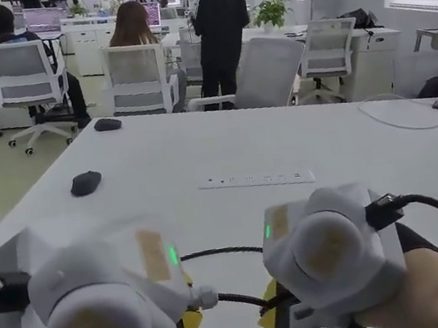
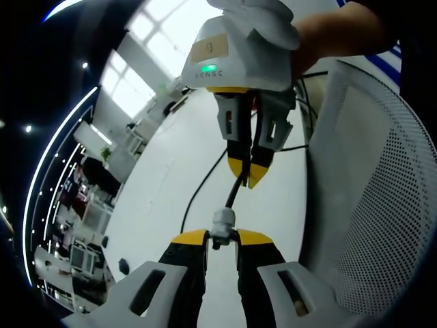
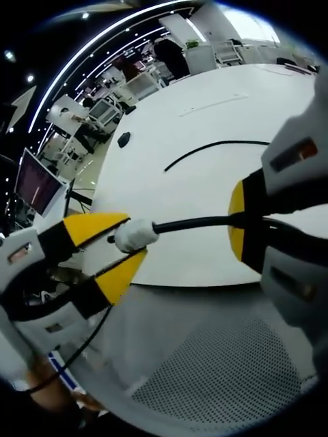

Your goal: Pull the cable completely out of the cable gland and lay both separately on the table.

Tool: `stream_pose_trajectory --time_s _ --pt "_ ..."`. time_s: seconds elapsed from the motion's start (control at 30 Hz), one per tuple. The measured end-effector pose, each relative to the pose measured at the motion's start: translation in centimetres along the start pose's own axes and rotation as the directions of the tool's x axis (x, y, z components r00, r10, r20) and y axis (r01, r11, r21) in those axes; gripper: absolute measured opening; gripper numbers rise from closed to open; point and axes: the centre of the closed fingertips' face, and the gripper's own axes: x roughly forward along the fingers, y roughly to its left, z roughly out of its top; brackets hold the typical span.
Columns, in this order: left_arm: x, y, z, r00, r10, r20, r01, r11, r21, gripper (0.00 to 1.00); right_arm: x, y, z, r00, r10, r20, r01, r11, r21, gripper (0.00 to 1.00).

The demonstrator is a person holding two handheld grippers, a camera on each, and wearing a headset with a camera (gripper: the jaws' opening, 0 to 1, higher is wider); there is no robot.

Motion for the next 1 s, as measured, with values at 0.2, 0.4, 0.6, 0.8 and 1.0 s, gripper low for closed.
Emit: stream_pose_trajectory --time_s 0.2,0.4,0.6,0.8,1.0 --pt "0.1 0.6 -0.5 0.9999 0.007 -0.013 -0.007 1.0 -0.008 0.16 -0.9 -0.8 -1.8 0.9996 -0.018 -0.02 0.018 1.0 0.022 0.02" --pt "0.2 0.8 -1.1 0.9996 0.013 -0.025 -0.013 1.0 -0.016 0.16 -2.3 -2.4 -3.1 0.9985 -0.05 -0.023 0.052 0.997 0.054 0.02" --pt "0.4 0.7 -1.8 0.9994 -0.002 -0.034 0.001 1.0 -0.027 0.17 -4.8 -7.9 -2.6 0.9844 -0.174 0.028 0.17 0.981 0.091 0.02" --pt "0.6 1.0 -2.2 0.9996 -0.003 -0.027 0.002 0.999 -0.04 0.17 -7.7 -17.1 0.5 0.9325 -0.346 0.103 0.336 0.936 0.107 0.02" --pt "1.3 0.7 -2.3 0.9997 -0.018 -0.016 0.017 0.998 -0.057 0.17 -4.7 -25.4 -0.1 0.9057 -0.42 0.056 0.418 0.907 0.044 0.02"
